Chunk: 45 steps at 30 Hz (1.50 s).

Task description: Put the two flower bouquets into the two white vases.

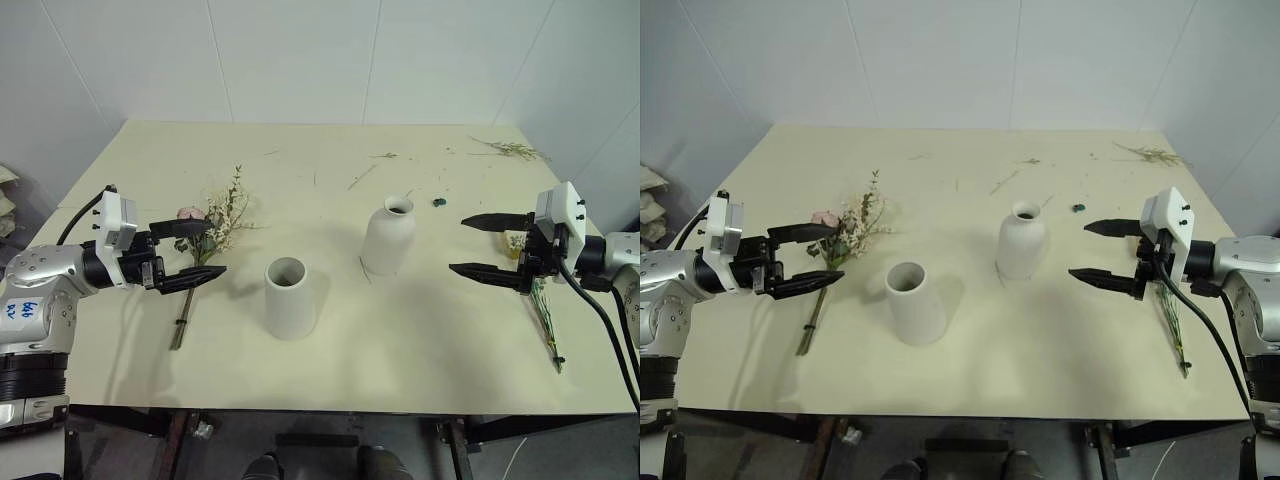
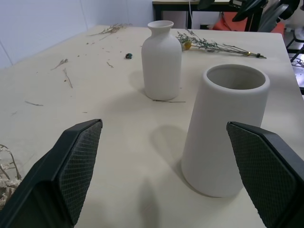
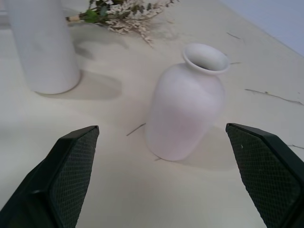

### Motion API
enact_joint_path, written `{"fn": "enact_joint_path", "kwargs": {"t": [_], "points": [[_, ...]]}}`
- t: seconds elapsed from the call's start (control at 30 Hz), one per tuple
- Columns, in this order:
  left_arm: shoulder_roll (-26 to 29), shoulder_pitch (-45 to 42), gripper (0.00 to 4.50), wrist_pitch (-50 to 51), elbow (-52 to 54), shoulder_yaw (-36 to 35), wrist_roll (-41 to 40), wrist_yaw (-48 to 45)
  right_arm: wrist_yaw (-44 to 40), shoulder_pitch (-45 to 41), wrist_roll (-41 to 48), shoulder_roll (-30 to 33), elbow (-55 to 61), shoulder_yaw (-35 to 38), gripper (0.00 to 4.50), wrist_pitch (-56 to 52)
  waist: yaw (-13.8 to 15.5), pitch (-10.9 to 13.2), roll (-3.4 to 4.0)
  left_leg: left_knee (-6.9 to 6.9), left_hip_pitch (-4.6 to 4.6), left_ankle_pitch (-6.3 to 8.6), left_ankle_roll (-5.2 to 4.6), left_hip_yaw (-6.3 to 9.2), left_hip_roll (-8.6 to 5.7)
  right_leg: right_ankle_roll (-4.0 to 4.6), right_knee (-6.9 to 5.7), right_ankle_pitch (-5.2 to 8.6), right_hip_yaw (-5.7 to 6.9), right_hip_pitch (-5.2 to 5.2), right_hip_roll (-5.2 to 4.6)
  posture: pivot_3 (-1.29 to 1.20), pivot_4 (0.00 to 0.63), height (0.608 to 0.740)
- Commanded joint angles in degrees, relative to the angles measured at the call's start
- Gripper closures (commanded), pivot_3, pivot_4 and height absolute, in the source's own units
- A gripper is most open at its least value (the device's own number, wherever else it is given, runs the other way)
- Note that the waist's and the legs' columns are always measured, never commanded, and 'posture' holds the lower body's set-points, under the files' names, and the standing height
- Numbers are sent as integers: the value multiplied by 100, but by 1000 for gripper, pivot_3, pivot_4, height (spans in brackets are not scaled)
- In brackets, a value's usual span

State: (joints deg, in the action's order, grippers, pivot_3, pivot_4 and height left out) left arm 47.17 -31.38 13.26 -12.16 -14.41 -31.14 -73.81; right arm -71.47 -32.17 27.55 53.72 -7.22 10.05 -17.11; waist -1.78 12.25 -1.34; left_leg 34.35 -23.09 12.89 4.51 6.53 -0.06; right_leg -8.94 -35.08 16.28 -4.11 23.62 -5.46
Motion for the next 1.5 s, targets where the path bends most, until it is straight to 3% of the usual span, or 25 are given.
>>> {"fn": "enact_joint_path", "kwargs": {"t": [0.03, 0.23, 0.33, 0.47, 0.77, 1.07, 1.2, 1.5], "points": [[6, -125, 34, -61, 32, -47, -73, -84, 157, 24, 93, 167, 90, 271, 0, -308, -2, 0, 0, 1, 0, 0, 0, 0, 0, 0, 0, 0, 0, 0, 0, 0, 150, 740], [-155, -297, 34, -70, -16, 39, -120, -186, 755, 313, -279, 762, 117, 83, 0, -1745, 18, 0, 0, 10, -2, 0, 0, 0, -2, 0, -5, 0, 0, -1, -2, 0, 150, 740], [-184, -390, 34, -51, 32, 41, -180, -220, 1289, -161, -533, 1043, -210, -164, 0, -2941, 14, 1, 2, 19, -4, 1, -1, 0, -2, 1, -8, 0, -1, 0, -1, 0, 150, 740], [-222, -384, 34, -16, 228, 0, -256, -186, 1673, -803, -983, 1131, -812, -682, 0, -3749, -43, 1, 2, 27, 0, 1, -1, -4, 1, 8, -12, -1, -2, 0, 0, 0, 150, 740], [-70, 11, 34, 259, 1092, -236, -583, -56, 1521, -1498, -1945, 962, -2038, -2139, 0, -4104, -54, 2, 3, 26, -7, 4, -6, -7, 0, 6, -9, -1, -4, 6, -1, 0, 150, 740], [39, 680, 34, 543, 1949, -675, -885, 276, 1348, -2200, -2542, 390, -3524, -2647, 0, -3924, -138, 2, 4, 27, -7, 5, -6, -11, 0, 4, -8, -1, -6, 6, -1, 0, 150, 740], [46, 700, 0, 534, 1961, -700, -890, 302, 1178, -2353, -2567, 186, -3799, -2617, 927, -4052, -144, 0, 1, 36, -5, 5, -7, -10, 1, 3, -10, -2, -6, 0, 1, 0, 150, 740], [-41, 341, 0, 376, 1702, -497, -808, 258, 1057, -2454, -2573, 115, -3793, -2342, 3972, -4156, -146, 0, 1, 65, -3, 6, -7, -10, 0, 2, -31, -3, -6, -5, 1, 0, 150, 740]]}}
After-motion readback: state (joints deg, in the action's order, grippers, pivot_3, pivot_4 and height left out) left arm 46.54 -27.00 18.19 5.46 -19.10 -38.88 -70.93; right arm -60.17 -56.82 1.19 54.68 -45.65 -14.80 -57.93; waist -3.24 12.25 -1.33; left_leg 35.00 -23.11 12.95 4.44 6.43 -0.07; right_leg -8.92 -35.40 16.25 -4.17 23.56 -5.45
